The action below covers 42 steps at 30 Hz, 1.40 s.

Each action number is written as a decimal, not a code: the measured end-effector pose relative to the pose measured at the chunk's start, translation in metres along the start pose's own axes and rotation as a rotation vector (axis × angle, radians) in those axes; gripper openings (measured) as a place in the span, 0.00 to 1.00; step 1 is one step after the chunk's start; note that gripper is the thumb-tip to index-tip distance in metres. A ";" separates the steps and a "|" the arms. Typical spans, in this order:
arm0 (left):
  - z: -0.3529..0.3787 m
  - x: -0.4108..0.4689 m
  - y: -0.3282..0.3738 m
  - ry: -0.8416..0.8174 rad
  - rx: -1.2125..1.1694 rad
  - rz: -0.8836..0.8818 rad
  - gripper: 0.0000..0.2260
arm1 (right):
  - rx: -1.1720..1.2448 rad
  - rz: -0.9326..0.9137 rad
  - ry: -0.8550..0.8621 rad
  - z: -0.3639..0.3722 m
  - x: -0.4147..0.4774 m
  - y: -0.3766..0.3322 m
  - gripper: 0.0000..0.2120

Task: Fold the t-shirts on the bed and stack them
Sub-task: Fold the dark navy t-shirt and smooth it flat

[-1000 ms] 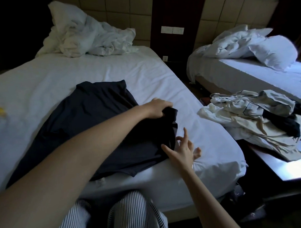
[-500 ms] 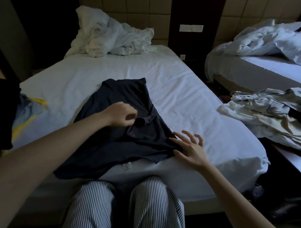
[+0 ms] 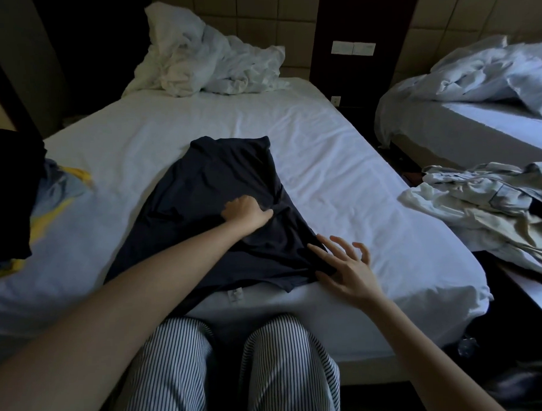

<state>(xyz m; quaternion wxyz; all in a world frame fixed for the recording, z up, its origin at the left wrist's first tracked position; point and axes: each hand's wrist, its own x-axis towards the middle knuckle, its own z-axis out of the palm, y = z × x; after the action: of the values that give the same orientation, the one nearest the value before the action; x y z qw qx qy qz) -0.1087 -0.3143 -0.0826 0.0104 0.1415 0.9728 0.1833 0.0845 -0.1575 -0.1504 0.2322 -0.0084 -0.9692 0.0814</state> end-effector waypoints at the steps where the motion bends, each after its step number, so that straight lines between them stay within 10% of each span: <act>1: 0.003 -0.001 -0.002 -0.026 0.004 0.027 0.19 | -0.003 -0.014 0.005 0.001 0.001 0.000 0.23; 11: 0.002 0.002 0.002 0.162 -0.500 0.125 0.19 | -0.009 -0.037 0.021 0.006 0.000 0.005 0.20; 16: -0.002 0.000 -0.001 -0.302 -0.899 -0.037 0.11 | -0.008 -0.040 0.014 0.005 0.000 0.004 0.20; 25: -0.033 0.007 -0.030 -0.685 -0.508 0.024 0.23 | 0.021 -0.009 -0.020 0.005 -0.001 0.004 0.22; 33: -0.029 -0.014 -0.048 -0.391 -0.601 0.114 0.30 | 0.002 -0.029 0.013 0.002 -0.002 0.002 0.22; 42: -0.026 -0.027 -0.063 -0.278 -0.197 0.273 0.24 | 0.043 -0.098 0.016 0.001 0.000 0.003 0.18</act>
<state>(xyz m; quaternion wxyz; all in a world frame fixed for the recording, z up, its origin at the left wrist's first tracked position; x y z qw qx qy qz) -0.1014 -0.3873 -0.0818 0.1332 0.2941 0.9112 0.2560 0.0841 -0.1552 -0.1517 0.2437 0.0436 -0.9646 0.0906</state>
